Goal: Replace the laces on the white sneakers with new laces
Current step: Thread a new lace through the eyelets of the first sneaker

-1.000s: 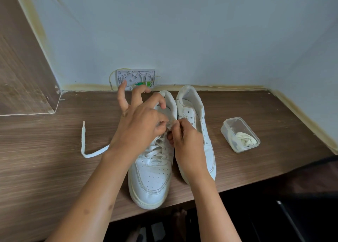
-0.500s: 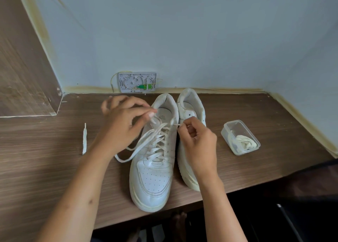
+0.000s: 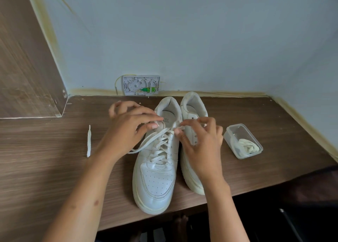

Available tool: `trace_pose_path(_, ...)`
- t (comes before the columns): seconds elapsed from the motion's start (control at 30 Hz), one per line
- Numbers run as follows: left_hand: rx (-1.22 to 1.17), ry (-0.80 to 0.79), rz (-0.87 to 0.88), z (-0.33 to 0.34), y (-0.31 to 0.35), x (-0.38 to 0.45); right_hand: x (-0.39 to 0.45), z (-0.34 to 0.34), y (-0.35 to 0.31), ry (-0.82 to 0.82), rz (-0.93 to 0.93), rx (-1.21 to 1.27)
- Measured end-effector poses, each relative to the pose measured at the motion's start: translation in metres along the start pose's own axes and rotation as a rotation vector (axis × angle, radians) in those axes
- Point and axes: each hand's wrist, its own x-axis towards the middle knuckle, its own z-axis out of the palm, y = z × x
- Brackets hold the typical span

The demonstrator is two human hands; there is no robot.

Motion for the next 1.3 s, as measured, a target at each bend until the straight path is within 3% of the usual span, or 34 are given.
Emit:
trace_pose_path(0.17, 0.003, 0.03, 0.015, 0.003, 0.0, 0.001, 0.001, 0.008, -0.001, 0.093, -0.012, -0.059)
trace_pose_path(0.43, 0.007, 0.043, -0.005, 0.002, 0.001, -0.001, 0.009, -0.024, 0.033, 0.388, 0.394, -0.07)
trace_pose_path(0.53, 0.013, 0.064, 0.0, 0.001, 0.002, -0.001, 0.008, -0.022, 0.029, 0.344, 0.299, -0.057)
trace_pose_path(0.7, 0.016, 0.098, 0.0, 0.001, 0.003, 0.0, 0.001, 0.004, 0.002, 0.021, 0.004, -0.084)
trace_pose_path(0.87, 0.017, 0.098, -0.017, -0.001, -0.001, -0.001, 0.004, 0.005, 0.006, 0.118, 0.029, -0.098)
trace_pose_path(1.13, -0.018, 0.089, -0.046, -0.004, -0.002, -0.002, 0.011, -0.027, 0.037, 0.407, 0.422, -0.124)
trace_pose_path(1.2, -0.015, 0.091, -0.046, -0.003, -0.003, -0.002, 0.01, -0.027, 0.038, 0.397, 0.404, -0.132)
trace_pose_path(1.3, -0.007, 0.088, -0.036, -0.001, -0.003, -0.002, 0.01, -0.017, 0.027, 0.27, 0.212, -0.098)
